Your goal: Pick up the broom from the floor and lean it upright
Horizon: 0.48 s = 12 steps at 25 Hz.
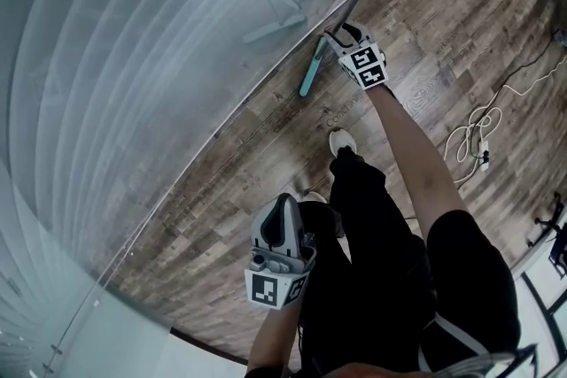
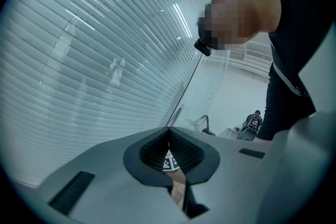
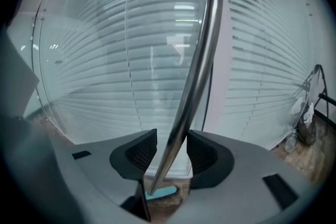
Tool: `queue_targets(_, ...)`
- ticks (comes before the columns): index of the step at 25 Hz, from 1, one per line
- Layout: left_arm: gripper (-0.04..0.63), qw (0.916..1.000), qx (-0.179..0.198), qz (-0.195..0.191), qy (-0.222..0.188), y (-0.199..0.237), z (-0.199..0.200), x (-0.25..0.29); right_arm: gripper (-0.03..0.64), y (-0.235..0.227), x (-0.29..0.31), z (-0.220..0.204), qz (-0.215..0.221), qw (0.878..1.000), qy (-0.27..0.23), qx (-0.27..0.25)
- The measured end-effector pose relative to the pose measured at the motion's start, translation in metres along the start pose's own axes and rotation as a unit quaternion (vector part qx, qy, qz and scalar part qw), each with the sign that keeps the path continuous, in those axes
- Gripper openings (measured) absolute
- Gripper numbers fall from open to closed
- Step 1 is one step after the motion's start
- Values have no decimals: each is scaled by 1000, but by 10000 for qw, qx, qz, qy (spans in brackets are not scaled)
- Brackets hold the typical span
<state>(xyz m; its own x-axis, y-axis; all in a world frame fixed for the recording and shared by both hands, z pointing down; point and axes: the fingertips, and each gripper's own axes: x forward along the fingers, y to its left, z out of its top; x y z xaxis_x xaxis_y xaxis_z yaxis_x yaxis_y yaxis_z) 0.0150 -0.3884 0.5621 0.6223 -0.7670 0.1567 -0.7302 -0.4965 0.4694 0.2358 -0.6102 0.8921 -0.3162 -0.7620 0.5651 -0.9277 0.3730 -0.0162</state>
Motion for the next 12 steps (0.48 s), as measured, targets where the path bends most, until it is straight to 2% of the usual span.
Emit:
queue_targets(3,18,10000,-35,-36,48,1,-1,-4,145,-9,-14,30,-187,9983,-547,-3)
queue_targets(5,18,10000,-34,-37,40,2,1,-5,126,-11,-20,43,-182,9975,-679,-19)
queue_targets(8,18,10000,-60,-14,22,0,8,-5,100,-11,-33,50,-133,9974,-708,77)
queue_targets(12,18,9999,-90,-39,52,-4,15,-11,92,-12,-57,44,-50,9987,-492,156)
